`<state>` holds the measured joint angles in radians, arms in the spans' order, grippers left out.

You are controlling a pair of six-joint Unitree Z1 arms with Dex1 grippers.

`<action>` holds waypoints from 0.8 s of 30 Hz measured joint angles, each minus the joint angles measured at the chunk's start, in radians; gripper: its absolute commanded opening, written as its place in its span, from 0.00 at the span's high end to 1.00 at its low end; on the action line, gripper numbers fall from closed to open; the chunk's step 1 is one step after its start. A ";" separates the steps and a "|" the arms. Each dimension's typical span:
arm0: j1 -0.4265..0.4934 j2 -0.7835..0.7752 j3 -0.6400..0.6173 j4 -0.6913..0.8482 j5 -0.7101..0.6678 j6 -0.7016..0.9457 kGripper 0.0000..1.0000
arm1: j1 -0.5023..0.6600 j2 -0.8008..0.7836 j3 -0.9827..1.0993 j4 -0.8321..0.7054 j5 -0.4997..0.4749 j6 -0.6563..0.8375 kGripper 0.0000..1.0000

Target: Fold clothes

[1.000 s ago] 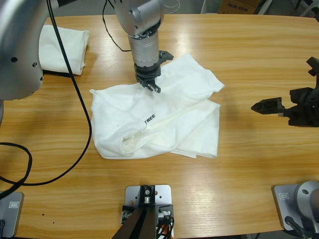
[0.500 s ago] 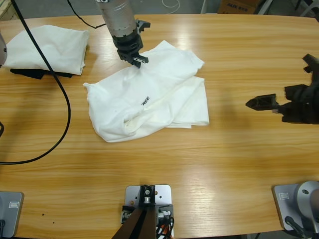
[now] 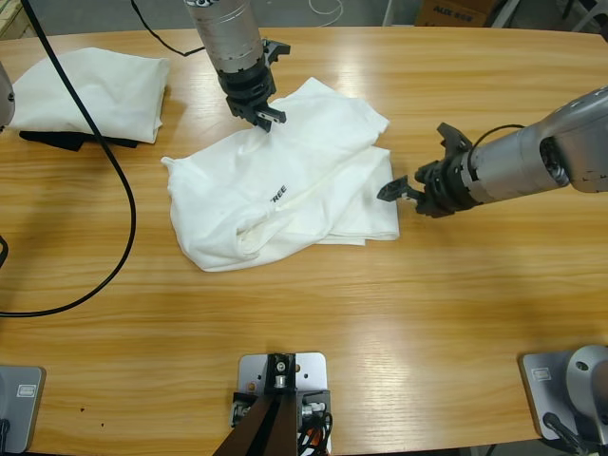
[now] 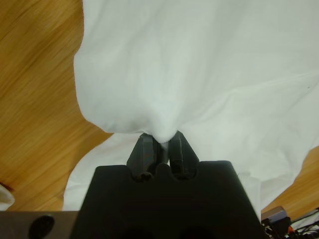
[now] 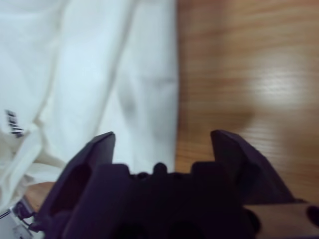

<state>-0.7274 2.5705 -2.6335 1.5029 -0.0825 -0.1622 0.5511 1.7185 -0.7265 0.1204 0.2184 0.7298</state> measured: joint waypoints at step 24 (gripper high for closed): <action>-0.005 0.001 0.000 0.000 -0.001 0.000 1.00 | 0.038 -0.013 0.049 0.016 -0.004 0.053 0.53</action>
<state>-0.7328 2.5710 -2.6335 1.5029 -0.0837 -0.1622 0.5892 1.7056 -0.6773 0.1360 0.2142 0.7829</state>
